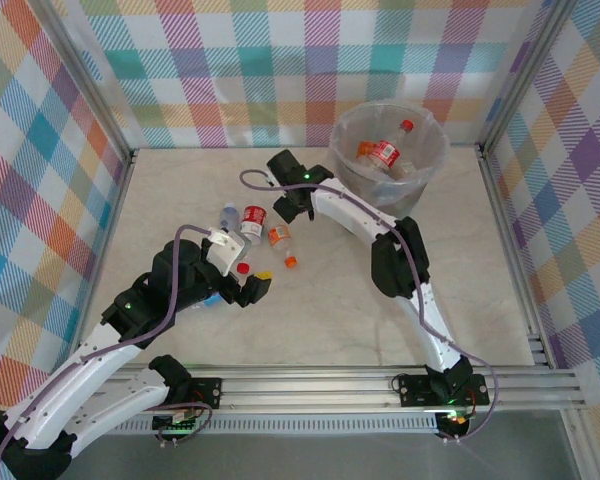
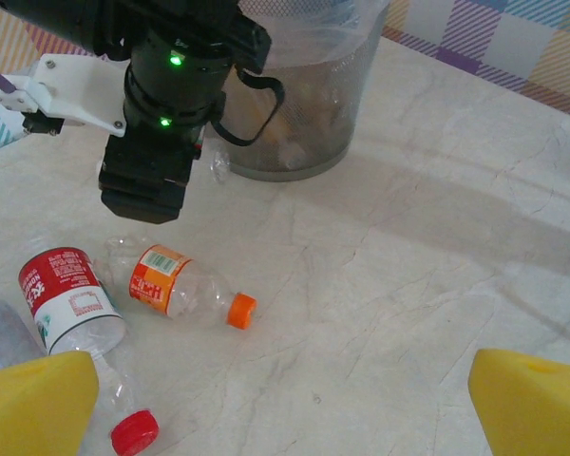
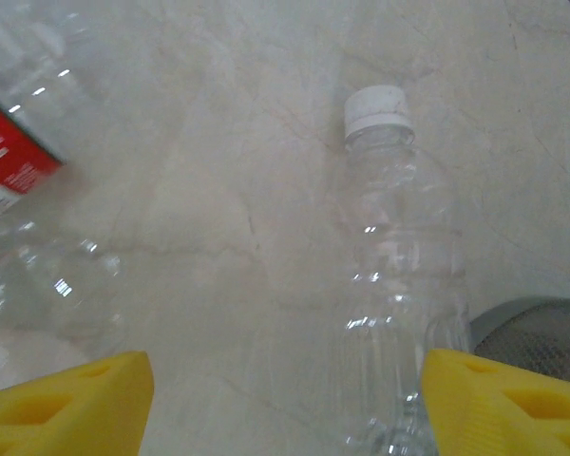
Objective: Put the plastic bottles in the bin
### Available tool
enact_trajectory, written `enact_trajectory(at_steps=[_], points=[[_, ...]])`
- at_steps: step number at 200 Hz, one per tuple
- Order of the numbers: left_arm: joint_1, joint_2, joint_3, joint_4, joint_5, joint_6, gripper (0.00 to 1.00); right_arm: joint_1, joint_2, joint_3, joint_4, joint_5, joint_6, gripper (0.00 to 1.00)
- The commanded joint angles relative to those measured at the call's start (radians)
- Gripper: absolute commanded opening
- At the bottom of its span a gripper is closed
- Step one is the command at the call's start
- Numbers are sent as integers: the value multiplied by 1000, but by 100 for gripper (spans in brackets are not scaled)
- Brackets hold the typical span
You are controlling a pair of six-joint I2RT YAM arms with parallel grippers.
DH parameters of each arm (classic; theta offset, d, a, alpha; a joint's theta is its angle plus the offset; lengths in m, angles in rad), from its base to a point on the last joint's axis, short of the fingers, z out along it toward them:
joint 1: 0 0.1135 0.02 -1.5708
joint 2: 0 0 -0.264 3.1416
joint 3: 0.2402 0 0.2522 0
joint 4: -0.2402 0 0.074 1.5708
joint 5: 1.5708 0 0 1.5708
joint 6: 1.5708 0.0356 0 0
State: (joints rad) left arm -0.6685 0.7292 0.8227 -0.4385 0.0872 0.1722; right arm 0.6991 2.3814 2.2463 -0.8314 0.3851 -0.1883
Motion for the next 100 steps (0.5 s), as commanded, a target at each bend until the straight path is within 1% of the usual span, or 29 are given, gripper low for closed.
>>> enact_trajectory(at_steps=[1, 17, 47, 82, 100], points=[[10, -4, -5, 23, 2, -13, 100, -43, 67, 125, -107, -9, 17, 75], [10, -2, -4, 23, 1, -13, 100, -62, 106, 188, -142, -41, 30, 76], [11, 3, -3, 23, 0, -13, 100, -86, 155, 246, -167, -72, 39, 76], [11, 7, -3, 22, 9, -14, 100, -118, 184, 261, -181, -105, 64, 76], [10, 9, -1, 24, 11, -15, 100, -127, 187, 247, -177, -155, 66, 76]])
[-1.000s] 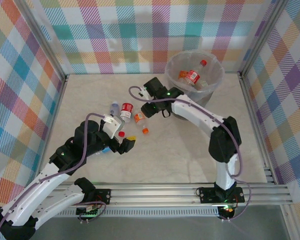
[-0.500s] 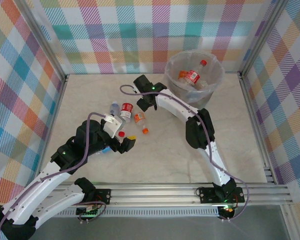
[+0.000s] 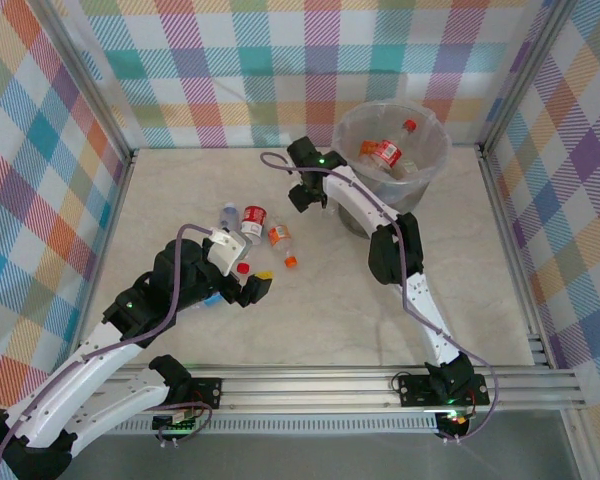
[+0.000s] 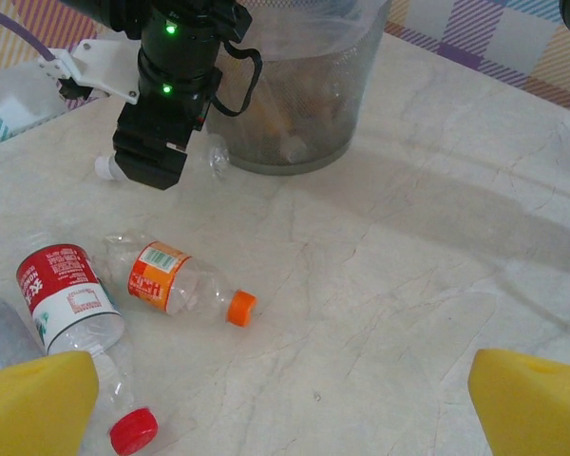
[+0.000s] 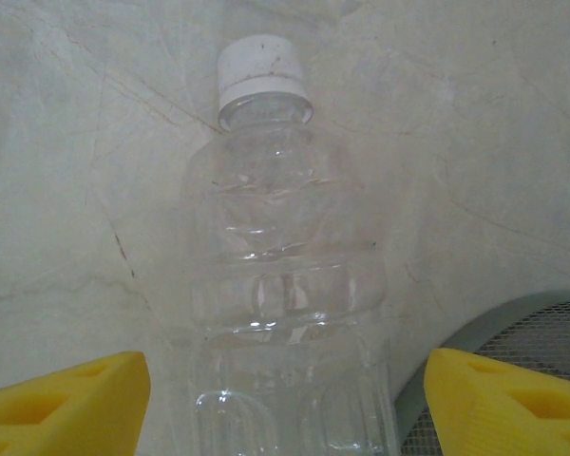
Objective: Put the plastic bottles in the bin
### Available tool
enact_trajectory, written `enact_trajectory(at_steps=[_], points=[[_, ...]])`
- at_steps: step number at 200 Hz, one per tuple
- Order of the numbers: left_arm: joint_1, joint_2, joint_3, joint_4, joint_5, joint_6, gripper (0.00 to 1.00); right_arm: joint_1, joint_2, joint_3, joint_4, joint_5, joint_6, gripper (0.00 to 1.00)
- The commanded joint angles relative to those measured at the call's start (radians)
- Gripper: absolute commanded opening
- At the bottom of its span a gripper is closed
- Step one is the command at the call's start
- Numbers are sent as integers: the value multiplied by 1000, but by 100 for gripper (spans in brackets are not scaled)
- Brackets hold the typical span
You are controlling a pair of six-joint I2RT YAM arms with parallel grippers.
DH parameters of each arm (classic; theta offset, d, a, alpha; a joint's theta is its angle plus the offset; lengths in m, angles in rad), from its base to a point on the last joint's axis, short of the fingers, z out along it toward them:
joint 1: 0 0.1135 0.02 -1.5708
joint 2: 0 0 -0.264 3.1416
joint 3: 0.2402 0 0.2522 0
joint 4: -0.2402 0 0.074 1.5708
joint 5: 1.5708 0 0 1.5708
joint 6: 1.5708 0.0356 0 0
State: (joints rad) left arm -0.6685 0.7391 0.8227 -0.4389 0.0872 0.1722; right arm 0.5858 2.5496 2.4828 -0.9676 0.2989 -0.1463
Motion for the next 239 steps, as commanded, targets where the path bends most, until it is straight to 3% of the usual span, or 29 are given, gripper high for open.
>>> enact_trajectory(at_steps=[1, 42, 203, 239], points=[[10, -1, -1, 24, 11, -14, 100, -15, 18, 10, -41, -71, 24, 76], [11, -3, -1, 23, 11, -17, 100, -21, 36, -2, -40, -128, 30, 74], [11, -14, -3, 28, 20, -27, 100, -26, 55, -58, -18, -141, 56, 69], [11, -14, -3, 27, 19, -26, 100, -25, 39, -70, -5, -142, 80, 61]])
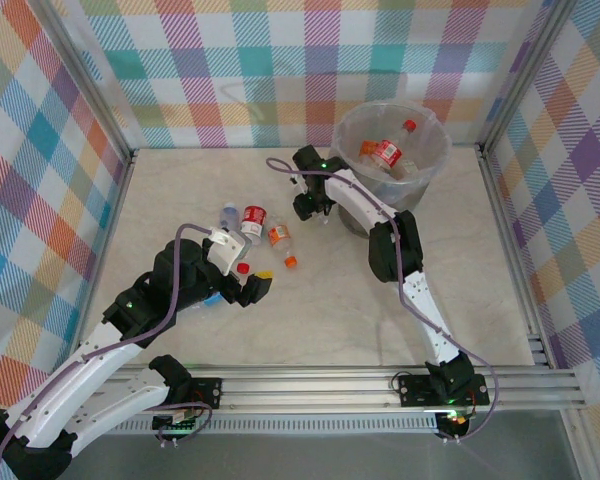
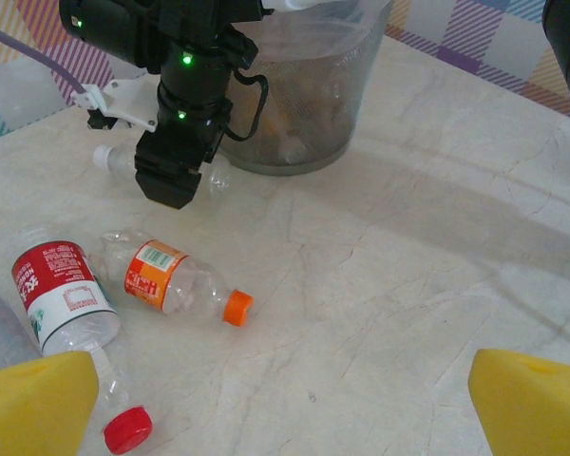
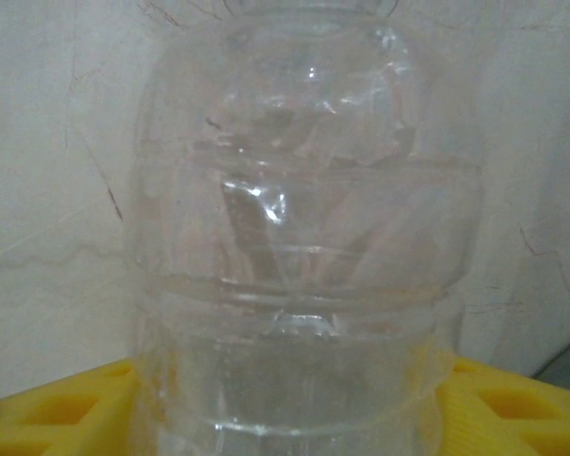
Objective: Put the plastic bottles in the bin
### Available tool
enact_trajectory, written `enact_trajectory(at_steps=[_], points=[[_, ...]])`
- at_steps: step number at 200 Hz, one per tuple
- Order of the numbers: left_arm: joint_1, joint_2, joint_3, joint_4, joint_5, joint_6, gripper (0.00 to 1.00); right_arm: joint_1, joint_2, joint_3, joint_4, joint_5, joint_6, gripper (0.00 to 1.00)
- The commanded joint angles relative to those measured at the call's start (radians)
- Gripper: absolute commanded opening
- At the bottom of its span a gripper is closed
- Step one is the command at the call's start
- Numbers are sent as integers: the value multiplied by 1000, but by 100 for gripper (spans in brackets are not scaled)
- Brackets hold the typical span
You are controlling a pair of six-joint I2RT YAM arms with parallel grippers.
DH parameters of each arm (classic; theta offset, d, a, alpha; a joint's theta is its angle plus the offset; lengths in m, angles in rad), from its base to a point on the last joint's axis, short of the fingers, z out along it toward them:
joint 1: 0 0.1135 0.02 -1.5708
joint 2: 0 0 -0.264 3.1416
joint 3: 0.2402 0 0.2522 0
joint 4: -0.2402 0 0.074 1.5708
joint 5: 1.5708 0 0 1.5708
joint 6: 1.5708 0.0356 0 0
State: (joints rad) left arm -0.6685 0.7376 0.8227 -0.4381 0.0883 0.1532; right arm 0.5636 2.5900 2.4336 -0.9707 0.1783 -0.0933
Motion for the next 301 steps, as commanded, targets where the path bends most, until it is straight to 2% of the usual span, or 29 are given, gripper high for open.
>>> enact_trajectory(at_steps=[1, 55, 116, 206, 231, 261, 301], points=[[11, -13, -2, 27, 18, -7, 100, -3, -2, -23, -2, -20, 27, 61], [10, -12, -2, 33, 19, -13, 100, 5, -100, -50, 54, 3, 60, 55], [10, -22, -5, 45, 32, -26, 100, 53, -186, -40, 89, -3, 50, 54], [10, -31, -4, 45, 43, -26, 100, 98, -379, -14, 60, -177, 122, 54], [10, -46, -7, 51, 65, -21, 100, 98, -449, -37, 50, -190, 154, 54], [10, -64, -13, 62, 96, -18, 100, 96, -535, -66, 42, -145, 198, 54], [10, -82, -23, 78, 144, -19, 100, 88, -646, -116, 22, 35, 259, 54]])
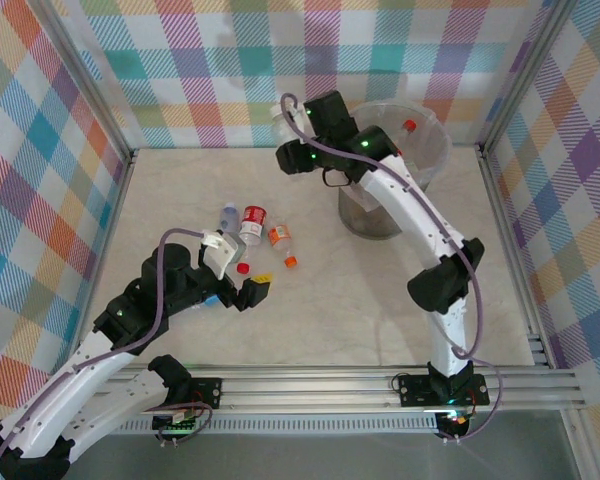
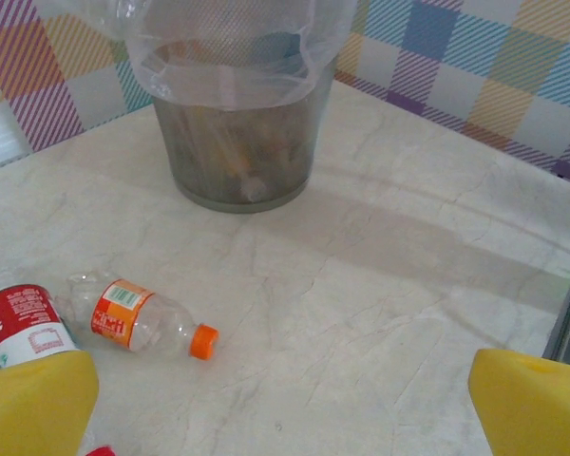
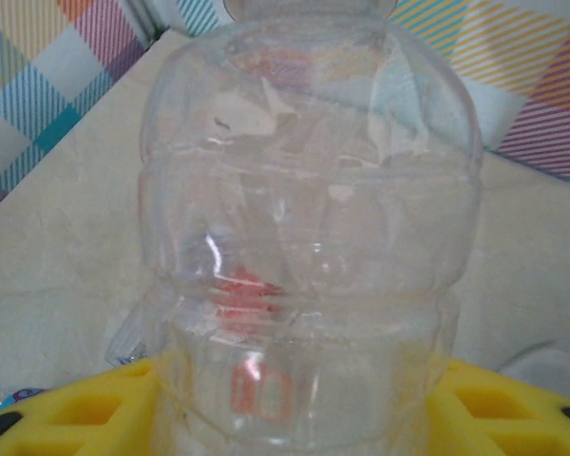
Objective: Put the plastic bottles in the bin
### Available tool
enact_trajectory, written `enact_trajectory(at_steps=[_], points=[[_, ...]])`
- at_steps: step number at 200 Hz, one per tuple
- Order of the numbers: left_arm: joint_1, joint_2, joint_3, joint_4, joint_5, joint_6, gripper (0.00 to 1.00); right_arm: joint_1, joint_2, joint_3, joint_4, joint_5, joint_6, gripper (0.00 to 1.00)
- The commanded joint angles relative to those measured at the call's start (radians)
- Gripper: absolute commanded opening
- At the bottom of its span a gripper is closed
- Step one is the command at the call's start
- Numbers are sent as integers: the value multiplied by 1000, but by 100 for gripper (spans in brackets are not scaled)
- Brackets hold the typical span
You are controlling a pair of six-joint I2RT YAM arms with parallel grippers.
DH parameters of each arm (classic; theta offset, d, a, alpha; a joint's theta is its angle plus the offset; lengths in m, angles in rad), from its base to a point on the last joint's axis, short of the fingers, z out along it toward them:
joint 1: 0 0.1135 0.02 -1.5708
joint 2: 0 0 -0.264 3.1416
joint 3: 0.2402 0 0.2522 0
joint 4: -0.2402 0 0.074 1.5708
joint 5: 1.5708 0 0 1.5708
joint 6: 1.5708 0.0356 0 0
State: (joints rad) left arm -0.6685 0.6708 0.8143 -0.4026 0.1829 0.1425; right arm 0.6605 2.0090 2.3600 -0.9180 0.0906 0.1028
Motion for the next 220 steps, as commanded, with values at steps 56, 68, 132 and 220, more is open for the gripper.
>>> enact_trajectory(at_steps=[56, 68, 132, 220], points=[[10, -16, -8, 34, 53, -1, 100, -110, -241, -220, -28, 265, 199, 52], [10, -18, -5, 28, 50, 3, 100, -146, -274, -260, -32, 270, 236, 52], [10, -25, -2, 25, 65, 5, 100, -312, -357, -394, -13, 236, 316, 50], [10, -28, -2, 18, 50, 8, 100, -415, -321, -478, 21, 153, 358, 57]])
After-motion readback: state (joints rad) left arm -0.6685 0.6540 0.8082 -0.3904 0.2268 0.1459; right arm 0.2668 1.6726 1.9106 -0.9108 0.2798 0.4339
